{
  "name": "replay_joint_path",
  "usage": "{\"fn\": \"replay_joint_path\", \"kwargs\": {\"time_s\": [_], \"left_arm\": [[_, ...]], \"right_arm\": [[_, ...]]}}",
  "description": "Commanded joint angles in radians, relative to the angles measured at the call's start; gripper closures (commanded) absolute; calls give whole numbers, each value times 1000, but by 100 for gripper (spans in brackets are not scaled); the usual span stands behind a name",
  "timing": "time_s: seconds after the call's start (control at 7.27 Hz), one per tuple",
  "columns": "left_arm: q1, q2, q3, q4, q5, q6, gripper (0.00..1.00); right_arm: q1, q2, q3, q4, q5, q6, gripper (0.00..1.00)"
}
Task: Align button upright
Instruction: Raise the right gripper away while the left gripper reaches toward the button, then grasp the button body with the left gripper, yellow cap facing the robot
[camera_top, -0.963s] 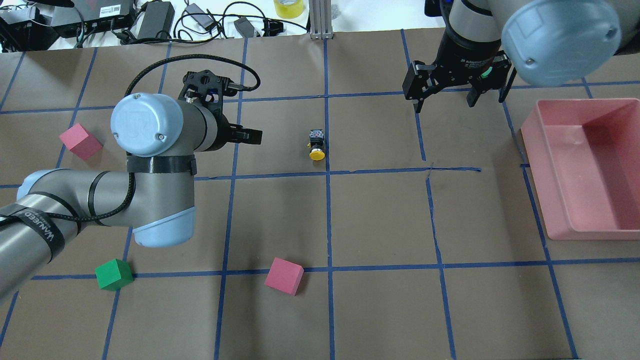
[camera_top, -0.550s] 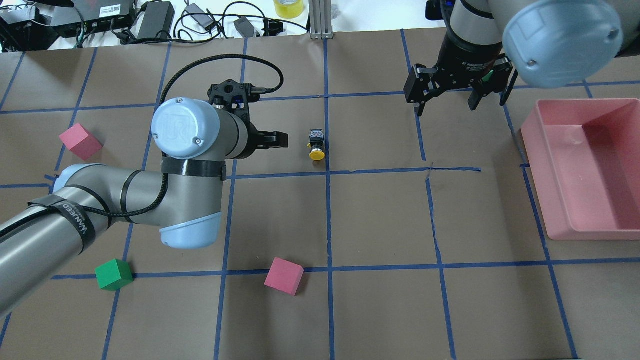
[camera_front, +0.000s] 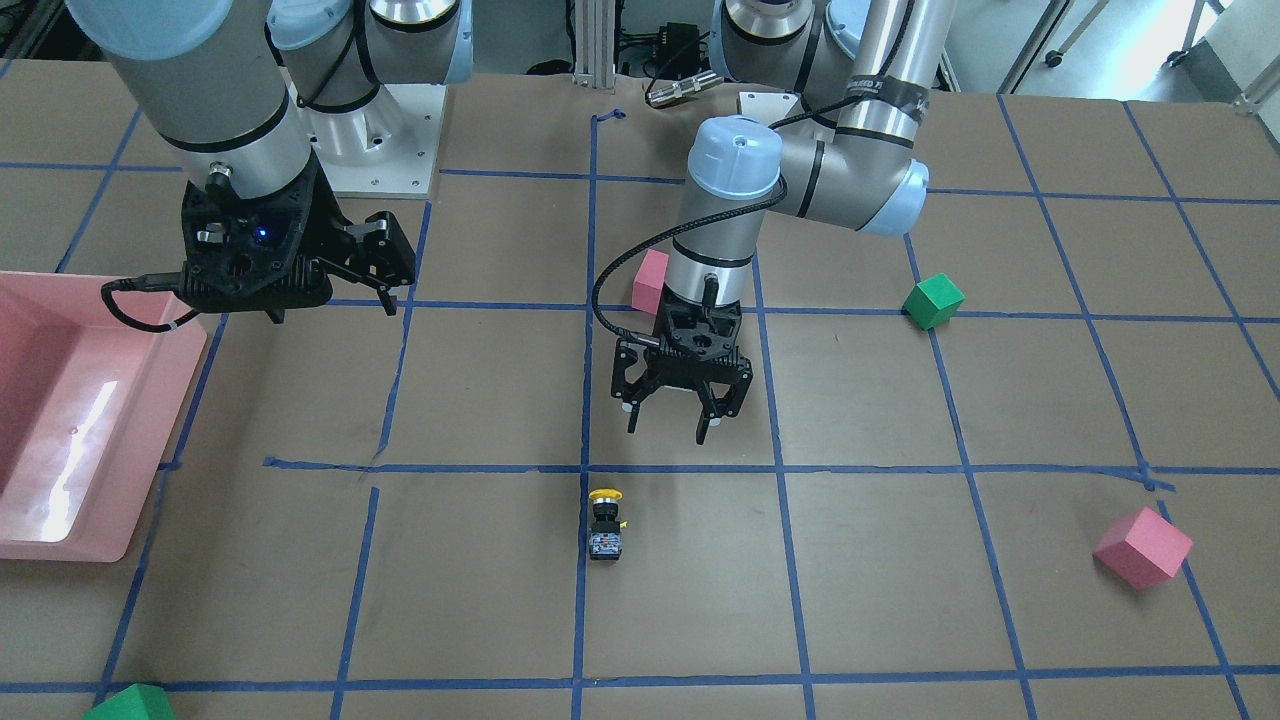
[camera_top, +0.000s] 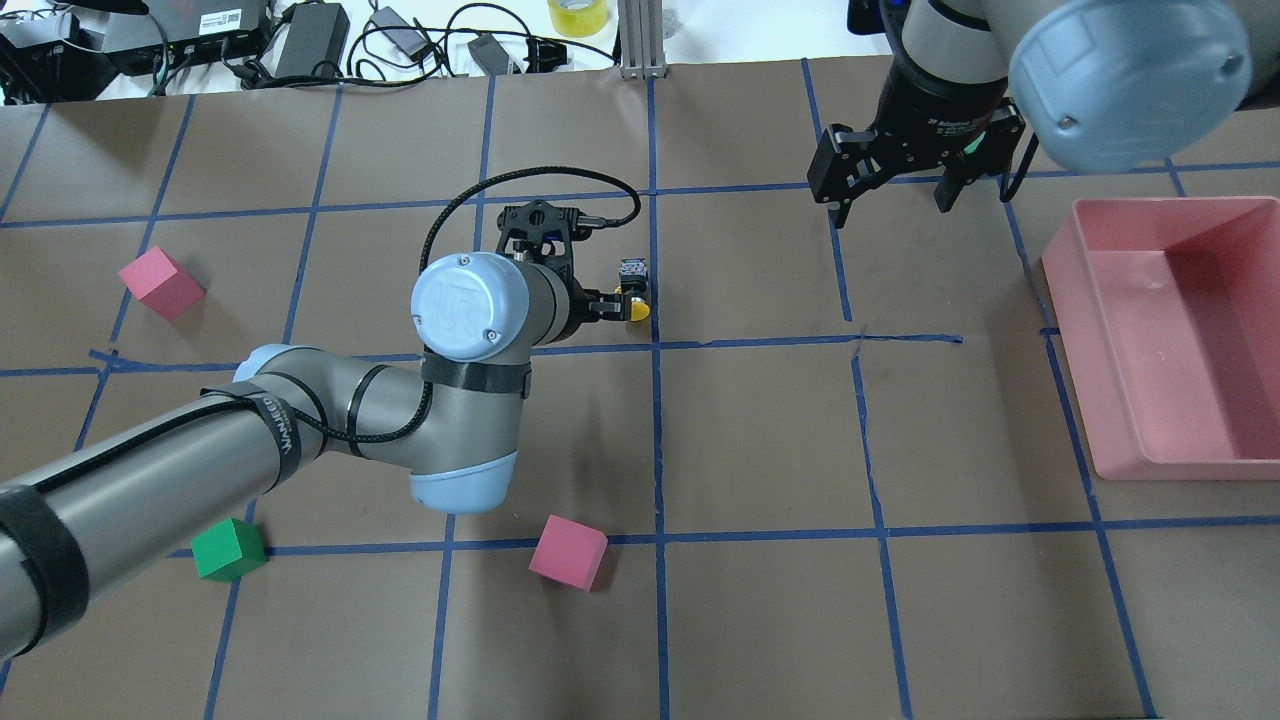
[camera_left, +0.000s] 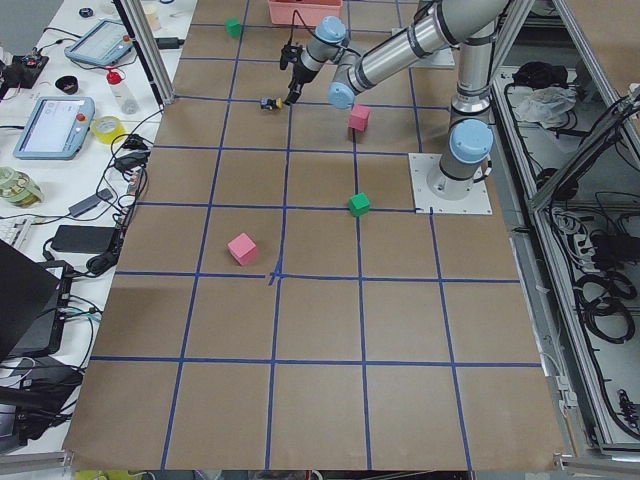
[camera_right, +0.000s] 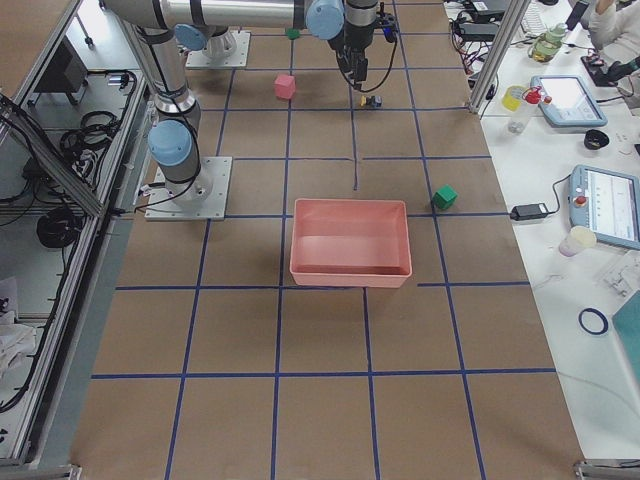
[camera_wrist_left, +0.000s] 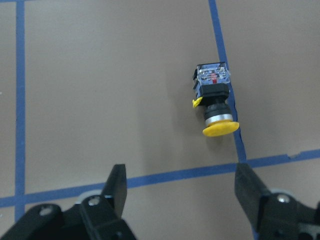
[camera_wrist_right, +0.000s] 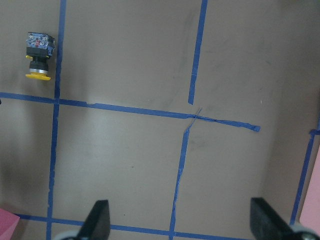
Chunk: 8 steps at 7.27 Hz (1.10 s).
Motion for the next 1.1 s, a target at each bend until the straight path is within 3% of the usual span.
{"fn": "replay_joint_path", "kwargs": {"time_s": [0.0,0.28,0.41,0.55,0.96], "left_arm": [[-36,-127,4,242,33,-5,19],[-53,-219,9,419,70,-16,21],[-100,-245,26,420,158,-71,21],[-120,-258,47,417,185,-102,21],[-125,-295,54,420,185,-116,23]], "right_arm": [[-5,1,7,-2,-9,-52,0],[-5,1,9,-3,-2,-55,0],[-5,-1,9,-3,-2,-55,0],[-5,-1,9,-3,-2,-55,0],[-7,-1,10,-2,0,-46,0]]}}
